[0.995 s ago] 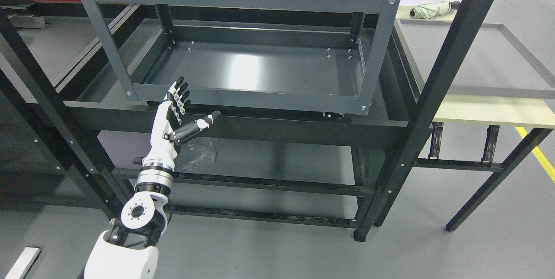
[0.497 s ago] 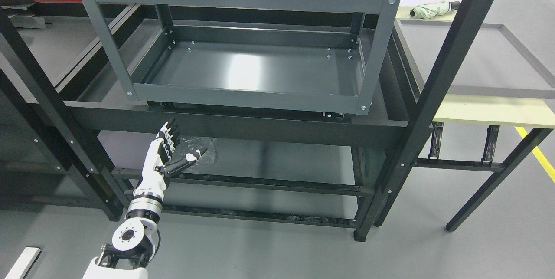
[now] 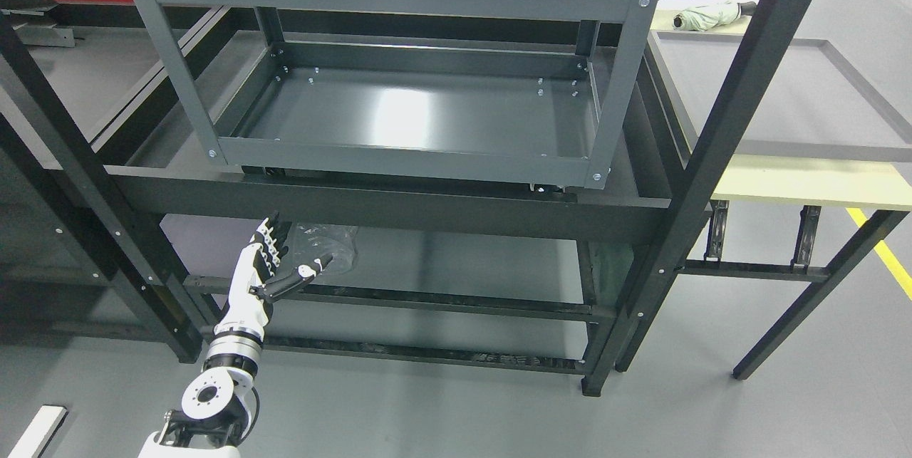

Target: Place yellow IKEA cup on middle right shelf

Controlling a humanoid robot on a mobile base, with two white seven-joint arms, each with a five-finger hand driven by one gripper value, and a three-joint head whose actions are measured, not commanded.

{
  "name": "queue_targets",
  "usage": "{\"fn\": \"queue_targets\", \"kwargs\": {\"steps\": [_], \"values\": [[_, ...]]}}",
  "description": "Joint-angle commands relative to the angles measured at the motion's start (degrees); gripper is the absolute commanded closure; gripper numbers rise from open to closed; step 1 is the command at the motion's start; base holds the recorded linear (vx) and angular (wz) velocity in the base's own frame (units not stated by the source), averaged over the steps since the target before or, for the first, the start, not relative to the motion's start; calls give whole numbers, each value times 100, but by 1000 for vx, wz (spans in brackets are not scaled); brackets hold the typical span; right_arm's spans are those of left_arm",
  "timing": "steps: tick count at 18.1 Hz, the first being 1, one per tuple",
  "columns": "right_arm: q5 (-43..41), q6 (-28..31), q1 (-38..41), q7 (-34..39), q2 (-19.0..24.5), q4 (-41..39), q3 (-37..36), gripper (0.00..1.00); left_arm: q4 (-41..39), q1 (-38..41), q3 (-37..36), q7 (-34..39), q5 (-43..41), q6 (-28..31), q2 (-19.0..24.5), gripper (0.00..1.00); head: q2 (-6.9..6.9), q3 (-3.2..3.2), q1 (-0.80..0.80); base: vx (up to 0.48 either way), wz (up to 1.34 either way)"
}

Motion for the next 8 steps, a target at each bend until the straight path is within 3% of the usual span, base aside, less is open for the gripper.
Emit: {"fn": "queue_targets", "kwargs": {"steps": [1,8], "values": [[-141,4,62,-1234,-100,0,97,1,192,7,89,-3,0,29,-37,1,0,0,0,0,0],[-141,4,62,-1234,-100,0,97,1,192,7,98,-20,9,21,-2,1,0,0,0,0,0]]}}
